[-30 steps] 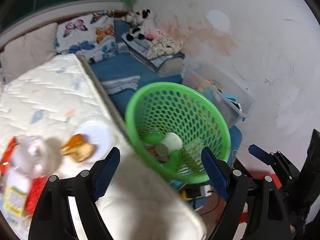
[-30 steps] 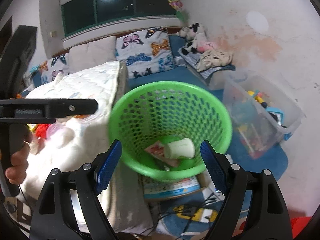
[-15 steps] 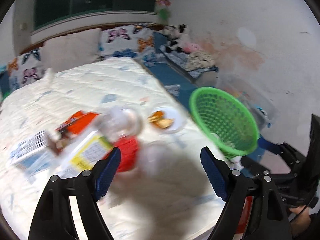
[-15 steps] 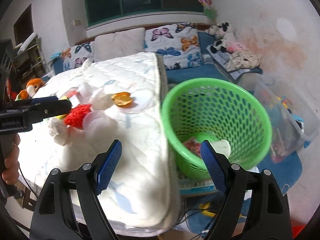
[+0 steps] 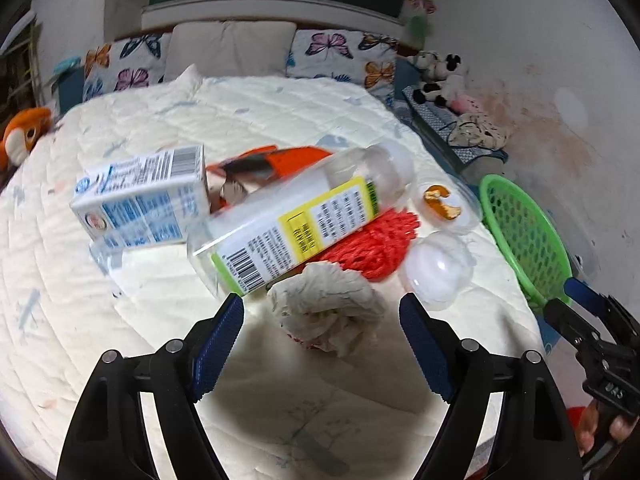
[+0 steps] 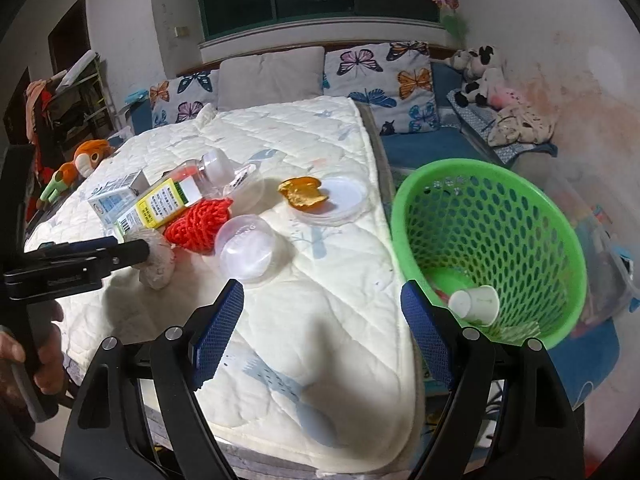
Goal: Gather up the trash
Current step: 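Grasp the crumpled tissue with the left gripper while the right gripper grasps the clear plastic cup, then carry the tissue and clear cup over the green basket and release both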
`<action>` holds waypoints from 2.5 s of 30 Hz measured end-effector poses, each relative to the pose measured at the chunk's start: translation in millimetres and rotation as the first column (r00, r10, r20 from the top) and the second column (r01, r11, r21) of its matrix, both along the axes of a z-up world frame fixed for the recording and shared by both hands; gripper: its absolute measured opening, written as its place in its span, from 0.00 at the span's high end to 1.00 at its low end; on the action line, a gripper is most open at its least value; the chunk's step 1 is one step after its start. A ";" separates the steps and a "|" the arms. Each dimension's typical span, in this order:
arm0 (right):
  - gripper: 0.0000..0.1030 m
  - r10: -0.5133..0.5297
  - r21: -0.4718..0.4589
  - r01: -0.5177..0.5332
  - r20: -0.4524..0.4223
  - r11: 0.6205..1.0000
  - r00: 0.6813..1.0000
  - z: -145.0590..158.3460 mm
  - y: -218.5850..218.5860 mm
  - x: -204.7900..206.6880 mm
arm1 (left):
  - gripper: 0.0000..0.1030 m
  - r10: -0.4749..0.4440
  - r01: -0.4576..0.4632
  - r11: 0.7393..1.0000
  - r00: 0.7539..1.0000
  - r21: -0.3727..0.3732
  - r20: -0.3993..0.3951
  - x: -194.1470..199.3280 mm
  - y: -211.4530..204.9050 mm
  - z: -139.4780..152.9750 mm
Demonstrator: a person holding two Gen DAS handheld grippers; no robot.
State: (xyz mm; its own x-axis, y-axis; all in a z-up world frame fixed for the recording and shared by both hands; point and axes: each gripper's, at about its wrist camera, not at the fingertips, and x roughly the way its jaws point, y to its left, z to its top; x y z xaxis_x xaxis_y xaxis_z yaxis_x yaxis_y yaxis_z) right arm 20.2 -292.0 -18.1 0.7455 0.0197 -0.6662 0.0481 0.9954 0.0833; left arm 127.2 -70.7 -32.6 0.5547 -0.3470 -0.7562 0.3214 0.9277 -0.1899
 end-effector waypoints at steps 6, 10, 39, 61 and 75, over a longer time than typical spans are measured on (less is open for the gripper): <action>0.22 0.016 0.010 -0.016 -0.022 1.000 1.000 -7.6 3.2 5.7 | 0.35 0.007 -0.011 0.998 0.998 -0.056 -0.069 13.4 -1.6 -17.3; 0.22 0.037 0.019 -0.036 -0.032 0.999 0.999 -10.6 6.7 10.9 | 0.48 -0.015 0.007 0.995 0.997 -0.102 -0.075 11.4 1.9 -18.9; 0.38 0.147 0.067 -0.140 -0.118 0.988 0.982 -41.7 51.0 101.4 | 0.58 -0.061 0.059 0.989 0.998 -0.138 -0.005 -17.4 36.7 19.7; 0.38 0.001 0.075 0.002 -0.032 0.997 1.000 -3.8 -22.2 38.0 | 0.58 -0.203 0.208 0.968 0.978 -0.141 0.048 -13.8 -25.2 45.6; 0.38 -0.154 0.024 0.156 -0.065 0.987 0.986 -11.0 -88.3 23.8 | 0.58 -0.365 0.367 0.921 0.930 -0.130 0.039 4.3 -124.4 47.5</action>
State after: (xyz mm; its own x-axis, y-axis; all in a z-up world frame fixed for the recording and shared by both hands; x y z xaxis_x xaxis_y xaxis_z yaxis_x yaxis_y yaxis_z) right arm 43.9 -380.3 -29.1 0.6977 -0.0731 -0.7127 0.2077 0.9727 0.1035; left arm 131.5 -195.1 14.9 0.3798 -0.6243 -0.6826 0.6368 0.7117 -0.2966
